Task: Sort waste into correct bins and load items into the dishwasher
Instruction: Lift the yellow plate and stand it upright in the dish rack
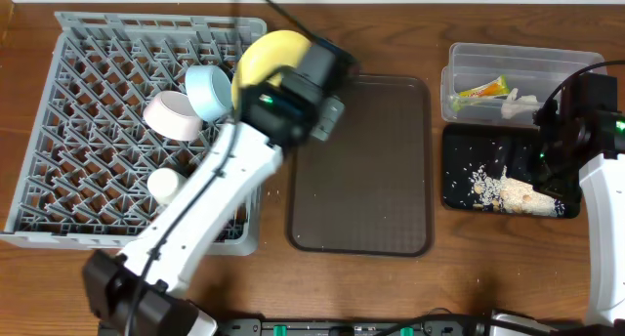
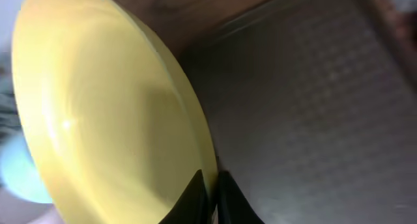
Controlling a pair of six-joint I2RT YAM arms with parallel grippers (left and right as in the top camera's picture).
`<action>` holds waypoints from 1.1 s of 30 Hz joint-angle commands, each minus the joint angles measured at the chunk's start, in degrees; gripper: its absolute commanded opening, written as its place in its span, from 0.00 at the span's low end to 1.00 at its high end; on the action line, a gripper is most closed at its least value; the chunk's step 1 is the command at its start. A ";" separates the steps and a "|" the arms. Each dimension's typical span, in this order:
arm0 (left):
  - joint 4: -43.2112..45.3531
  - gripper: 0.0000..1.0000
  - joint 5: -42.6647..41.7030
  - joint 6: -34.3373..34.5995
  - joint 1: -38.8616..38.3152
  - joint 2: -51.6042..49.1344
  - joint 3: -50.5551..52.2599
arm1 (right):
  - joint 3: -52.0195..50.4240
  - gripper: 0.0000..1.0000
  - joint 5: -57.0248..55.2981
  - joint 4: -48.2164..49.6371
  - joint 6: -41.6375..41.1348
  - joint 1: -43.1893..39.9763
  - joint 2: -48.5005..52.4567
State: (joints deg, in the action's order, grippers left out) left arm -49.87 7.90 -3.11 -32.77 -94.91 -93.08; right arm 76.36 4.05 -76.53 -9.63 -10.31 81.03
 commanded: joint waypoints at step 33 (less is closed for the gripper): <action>2.23 0.08 -49.86 10.10 30.10 0.57 4.70 | 1.16 0.99 0.07 -0.68 0.04 -1.40 -0.52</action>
State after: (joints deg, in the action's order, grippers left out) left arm -47.99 -41.91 6.46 -3.90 -94.72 -89.27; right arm 76.36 4.05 -76.95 -9.63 -10.31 81.03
